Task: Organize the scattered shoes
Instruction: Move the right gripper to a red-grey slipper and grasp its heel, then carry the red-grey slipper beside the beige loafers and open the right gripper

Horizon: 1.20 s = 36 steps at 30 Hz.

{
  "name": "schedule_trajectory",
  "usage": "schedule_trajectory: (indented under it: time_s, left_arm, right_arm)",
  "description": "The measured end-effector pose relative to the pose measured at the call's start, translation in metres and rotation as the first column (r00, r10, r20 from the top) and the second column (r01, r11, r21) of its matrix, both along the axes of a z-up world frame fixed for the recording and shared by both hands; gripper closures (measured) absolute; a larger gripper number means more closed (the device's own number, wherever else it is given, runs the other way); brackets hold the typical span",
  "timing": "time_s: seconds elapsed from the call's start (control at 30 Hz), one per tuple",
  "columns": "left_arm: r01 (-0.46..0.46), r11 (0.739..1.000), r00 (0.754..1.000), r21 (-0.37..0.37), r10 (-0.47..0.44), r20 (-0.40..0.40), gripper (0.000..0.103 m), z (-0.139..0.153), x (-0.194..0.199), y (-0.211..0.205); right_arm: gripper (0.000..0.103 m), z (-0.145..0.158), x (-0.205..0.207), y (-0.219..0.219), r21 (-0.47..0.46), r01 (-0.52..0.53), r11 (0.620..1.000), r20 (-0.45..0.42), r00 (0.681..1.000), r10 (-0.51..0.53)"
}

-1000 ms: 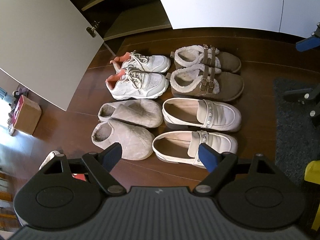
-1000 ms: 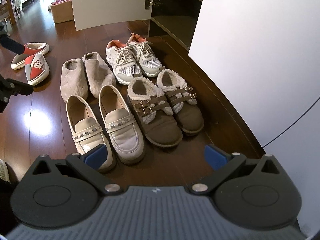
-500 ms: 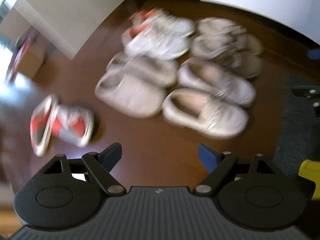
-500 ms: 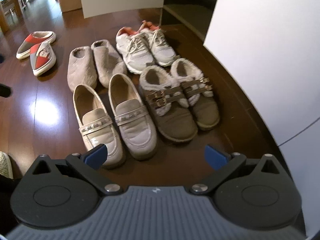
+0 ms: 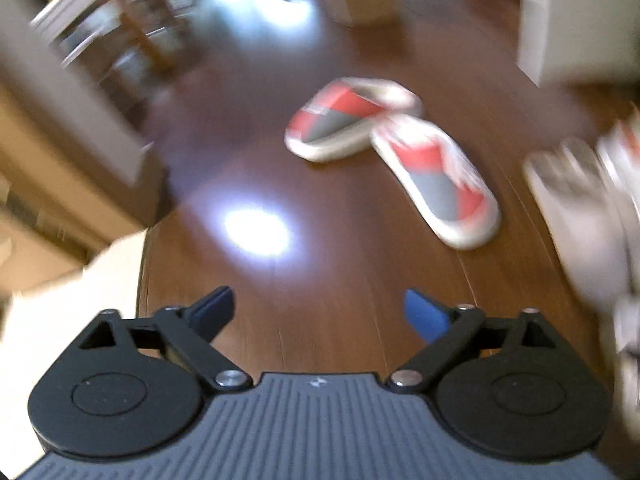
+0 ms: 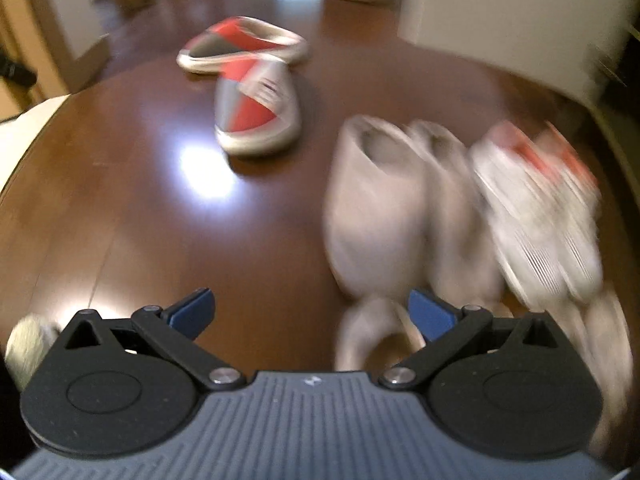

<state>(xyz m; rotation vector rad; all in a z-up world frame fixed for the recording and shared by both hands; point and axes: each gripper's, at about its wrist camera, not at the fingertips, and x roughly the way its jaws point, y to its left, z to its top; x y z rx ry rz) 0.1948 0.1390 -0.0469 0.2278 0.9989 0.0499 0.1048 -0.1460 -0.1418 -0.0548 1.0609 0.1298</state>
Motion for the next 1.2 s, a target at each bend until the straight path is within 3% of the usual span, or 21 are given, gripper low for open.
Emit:
schedule_trajectory:
  time_s: [0.07,0.2,0.3,0.4,0.53,0.63,0.67,0.73,0.77,0.83,0.9,0.97,1.03,1.13,1.2]
  left_arm:
    - [-0.085,0.994,0.996,-0.073,0.084,-0.015,0.007,-0.012,0.024,0.024]
    - [-0.123,0.987,0.991,-0.101,0.117,-0.057,0.007,-0.029,0.04,0.05]
    - [-0.127,0.988,0.99,-0.09,0.12,-0.079,0.007,-0.036,0.038,0.063]
    - [-0.151,0.984,0.984,-0.093,0.14,-0.107,0.007,-0.044,0.03,0.079]
    - [-0.183,0.978,0.975,-0.095,0.168,-0.147,0.007,-0.057,0.022,0.093]
    - [-0.201,0.974,0.966,-0.103,0.18,-0.186,0.007,-0.065,0.012,0.1]
    - [-0.198,0.974,0.966,-0.108,0.175,-0.19,0.007,-0.065,0.01,0.098]
    - [-0.182,0.976,0.969,-0.122,0.156,-0.191,0.007,-0.063,0.006,0.09]
    - [-0.173,0.976,0.97,-0.13,0.147,-0.192,0.007,-0.062,0.004,0.086]
    - [-0.157,0.977,0.973,-0.144,0.128,-0.192,0.007,-0.06,-0.001,0.079]
    - [-0.141,0.977,0.975,-0.158,0.109,-0.192,0.007,-0.059,-0.005,0.071]
    - [-0.124,0.977,0.977,-0.172,0.09,-0.192,0.007,-0.057,-0.009,0.063]
    - [-0.108,0.977,0.979,-0.186,0.071,-0.192,0.007,-0.055,-0.013,0.056]
    - [-0.083,0.975,0.981,-0.207,0.043,-0.191,0.007,-0.052,-0.019,0.044]
    - [-0.038,0.979,0.982,-0.202,-0.001,-0.187,0.007,-0.049,-0.024,0.026]
  right_arm:
    - [0.001,-0.015,0.048,0.013,0.006,-0.02,1.0,0.003,1.0,0.02]
    - [0.002,-0.043,0.146,0.04,0.027,-0.053,0.998,0.014,0.999,0.052]
    - [0.002,-0.035,0.219,0.041,0.13,0.051,0.99,0.03,0.998,-0.056]
    - [0.008,-0.029,0.287,0.041,0.162,0.175,0.971,0.026,0.983,-0.181]
    - [0.008,-0.044,0.356,0.059,0.076,0.253,0.965,-0.07,0.966,-0.248]
    - [0.008,-0.07,0.376,0.077,-0.032,0.239,0.97,-0.175,0.955,-0.241]
    - [0.008,-0.08,0.376,0.08,-0.066,0.231,0.971,-0.213,0.947,-0.24]
    - [0.035,-0.096,0.373,0.083,-0.112,0.214,0.97,-0.284,0.929,-0.237]
    - [0.073,-0.096,0.367,0.08,-0.079,0.212,0.974,-0.291,0.93,-0.226]
    - [0.076,-0.091,0.349,0.077,0.005,0.181,0.983,-0.309,0.936,-0.171]
    - [0.081,-0.083,0.323,0.076,0.007,0.109,0.994,-0.313,0.944,-0.101]
    - [0.084,-0.075,0.29,0.063,0.056,0.107,0.993,-0.341,0.936,-0.082]
    - [0.085,-0.068,0.231,0.042,0.11,0.121,0.987,-0.391,0.918,-0.069]
    - [0.085,-0.071,0.162,0.015,0.119,0.174,0.978,-0.46,0.882,-0.101]
    - [0.077,-0.078,0.118,-0.003,0.112,0.251,0.961,-0.505,0.847,-0.163]
